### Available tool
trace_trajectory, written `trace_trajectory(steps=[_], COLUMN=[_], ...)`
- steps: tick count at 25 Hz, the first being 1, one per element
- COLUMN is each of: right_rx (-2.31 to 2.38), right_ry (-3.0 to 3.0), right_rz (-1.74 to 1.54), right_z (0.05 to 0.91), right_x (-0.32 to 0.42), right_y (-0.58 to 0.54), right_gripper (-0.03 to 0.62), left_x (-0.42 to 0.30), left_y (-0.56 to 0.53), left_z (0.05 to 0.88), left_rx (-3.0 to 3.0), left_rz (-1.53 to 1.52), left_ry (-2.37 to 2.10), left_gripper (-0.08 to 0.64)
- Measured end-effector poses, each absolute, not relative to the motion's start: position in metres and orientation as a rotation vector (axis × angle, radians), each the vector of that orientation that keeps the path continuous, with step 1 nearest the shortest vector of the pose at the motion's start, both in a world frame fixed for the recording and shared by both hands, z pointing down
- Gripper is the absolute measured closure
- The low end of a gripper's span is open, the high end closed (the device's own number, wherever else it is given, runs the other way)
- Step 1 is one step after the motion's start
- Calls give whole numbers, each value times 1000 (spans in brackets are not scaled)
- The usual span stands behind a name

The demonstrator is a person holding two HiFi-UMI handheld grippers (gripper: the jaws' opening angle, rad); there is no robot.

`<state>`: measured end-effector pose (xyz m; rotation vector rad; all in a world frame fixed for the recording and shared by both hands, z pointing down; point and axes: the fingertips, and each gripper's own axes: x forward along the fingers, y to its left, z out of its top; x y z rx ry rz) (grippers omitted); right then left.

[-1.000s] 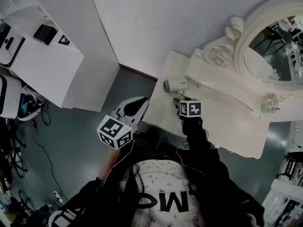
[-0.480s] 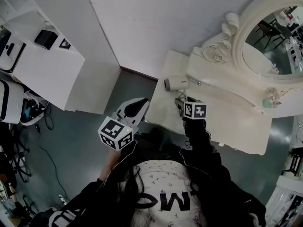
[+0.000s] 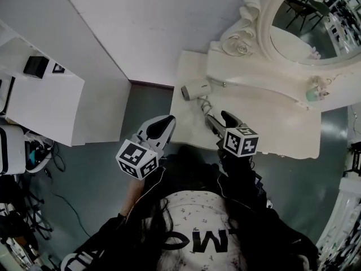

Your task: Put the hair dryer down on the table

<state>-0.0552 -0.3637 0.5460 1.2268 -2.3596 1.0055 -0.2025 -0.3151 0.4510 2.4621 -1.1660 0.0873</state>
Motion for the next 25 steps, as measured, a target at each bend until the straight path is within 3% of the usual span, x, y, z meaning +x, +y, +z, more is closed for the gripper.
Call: trace_trajectory(steps=[18,22,25], right_rx=[1384,1337,1312], right_ry=[-2414,-2454,-2491], right_rz=[968,922,907], right_z=[485,479,472], right_x=[16,24,39], right_y=[-290,-265,-238], right_gripper=[304,327,399], left_x=[-96,-82,-62], left_y=[-303,-280,-255], left_z=[447,440,432], left_rx=[2595,2610,2624], left_rz=[124,121,107], left_ry=[-893,-934,-956], left_gripper=[561,561,561])
